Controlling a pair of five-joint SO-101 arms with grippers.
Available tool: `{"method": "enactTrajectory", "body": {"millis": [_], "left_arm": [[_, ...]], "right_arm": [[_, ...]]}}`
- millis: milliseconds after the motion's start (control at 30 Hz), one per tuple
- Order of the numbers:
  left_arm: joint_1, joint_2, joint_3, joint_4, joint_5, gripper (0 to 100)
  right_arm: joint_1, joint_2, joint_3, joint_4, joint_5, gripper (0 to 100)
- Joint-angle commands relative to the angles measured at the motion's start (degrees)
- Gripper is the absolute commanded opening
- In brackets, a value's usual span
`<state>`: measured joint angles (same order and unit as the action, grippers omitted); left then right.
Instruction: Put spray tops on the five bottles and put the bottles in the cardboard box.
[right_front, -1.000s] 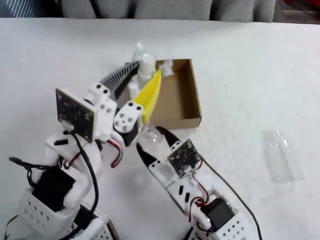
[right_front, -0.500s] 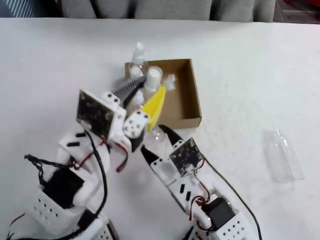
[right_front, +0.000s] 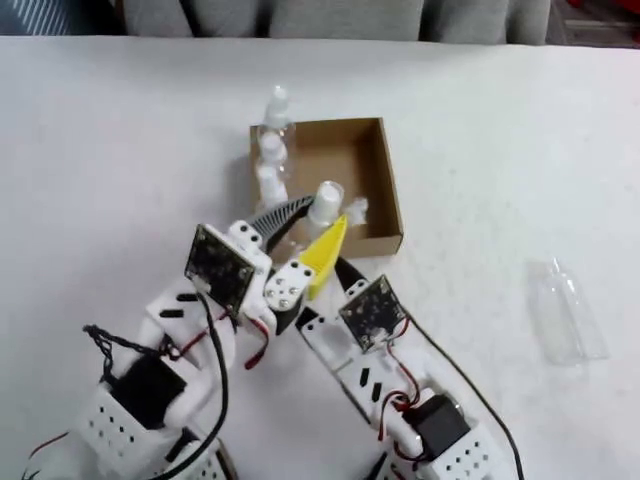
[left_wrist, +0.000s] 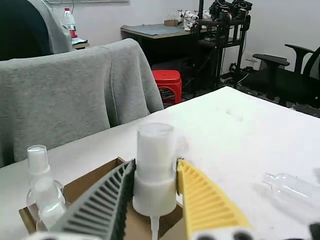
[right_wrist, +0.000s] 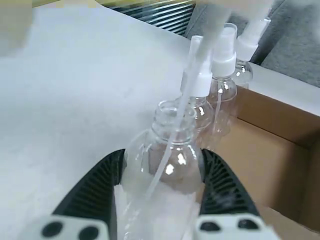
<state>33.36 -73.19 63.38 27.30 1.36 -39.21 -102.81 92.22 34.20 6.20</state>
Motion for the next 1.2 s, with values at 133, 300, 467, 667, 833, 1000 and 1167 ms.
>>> {"method": "enactTrajectory", "body": {"millis": [133, 300, 467, 667, 833, 1000, 1167], "left_arm": [[-1.6, -1.5, 4.0, -2.2, 0.1, 3], [-1.7, -1.5, 5.5, -1.8, 0.3, 17], [-2.3, -1.5, 5.6, 2.9, 0.3, 31], [-3.8, -7.8, 5.6, 3.4, 0.3, 31], [-3.8, -17.5, 4.3, 11.1, 0.3, 27], [-3.8, -23.2, 1.1, 19.8, 0.3, 2], [-3.3, -24.4, 1.3, 23.3, 4.7, 3]], "right_arm": [[0.9, -0.5, -0.6, 0.4, -0.2, 1.7], [3.1, -0.5, -0.6, 0.1, -0.4, 1.7], [4.4, -0.5, -0.6, 0.0, -0.4, 1.7], [4.5, -0.5, -0.6, 0.0, -0.5, 1.7], [5.3, -0.5, -0.6, 0.0, -0.4, 1.7], [9.8, -0.5, -0.8, -2.1, -0.4, 1.7], [14.7, -0.4, -0.9, -5.5, -0.6, 1.7]]}}
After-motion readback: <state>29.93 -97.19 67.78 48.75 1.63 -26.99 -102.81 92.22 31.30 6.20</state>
